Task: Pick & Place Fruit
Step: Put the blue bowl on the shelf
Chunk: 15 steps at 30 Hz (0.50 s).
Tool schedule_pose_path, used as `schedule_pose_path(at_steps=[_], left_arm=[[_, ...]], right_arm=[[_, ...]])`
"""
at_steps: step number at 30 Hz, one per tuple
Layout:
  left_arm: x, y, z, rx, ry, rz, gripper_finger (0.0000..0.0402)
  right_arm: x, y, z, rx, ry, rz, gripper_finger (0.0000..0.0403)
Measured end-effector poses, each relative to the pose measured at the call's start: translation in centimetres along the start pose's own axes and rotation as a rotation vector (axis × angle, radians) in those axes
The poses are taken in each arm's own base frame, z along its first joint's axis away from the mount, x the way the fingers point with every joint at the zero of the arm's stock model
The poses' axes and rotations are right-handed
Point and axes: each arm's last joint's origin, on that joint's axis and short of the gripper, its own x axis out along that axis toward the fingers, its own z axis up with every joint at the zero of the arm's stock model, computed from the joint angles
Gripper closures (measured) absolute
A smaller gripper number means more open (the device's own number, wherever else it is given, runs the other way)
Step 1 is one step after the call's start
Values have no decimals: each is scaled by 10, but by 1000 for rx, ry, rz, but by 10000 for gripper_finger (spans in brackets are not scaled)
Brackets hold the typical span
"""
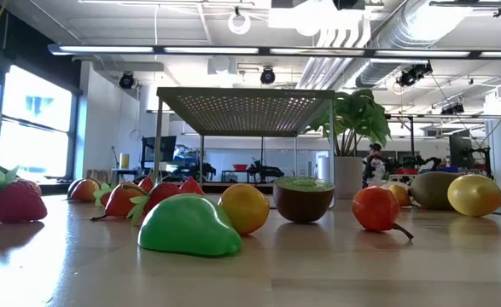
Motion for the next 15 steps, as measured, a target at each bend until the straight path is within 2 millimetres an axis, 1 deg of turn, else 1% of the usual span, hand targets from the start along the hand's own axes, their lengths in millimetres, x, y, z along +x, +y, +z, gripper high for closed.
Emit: schedule_pose_path(at_steps=[7,10,15], left_arm=[[9,-3,-28,-154,76,31,402],[11,-3,-39,-189,90,36,402],[17,-9,-54,-213,121,-20,402]], right_arm=[[0,-1,-2,-20,19,-4,399],[0,0,-2,-19,17,-4,400],[0,0,-2,-18,25,25,399]])
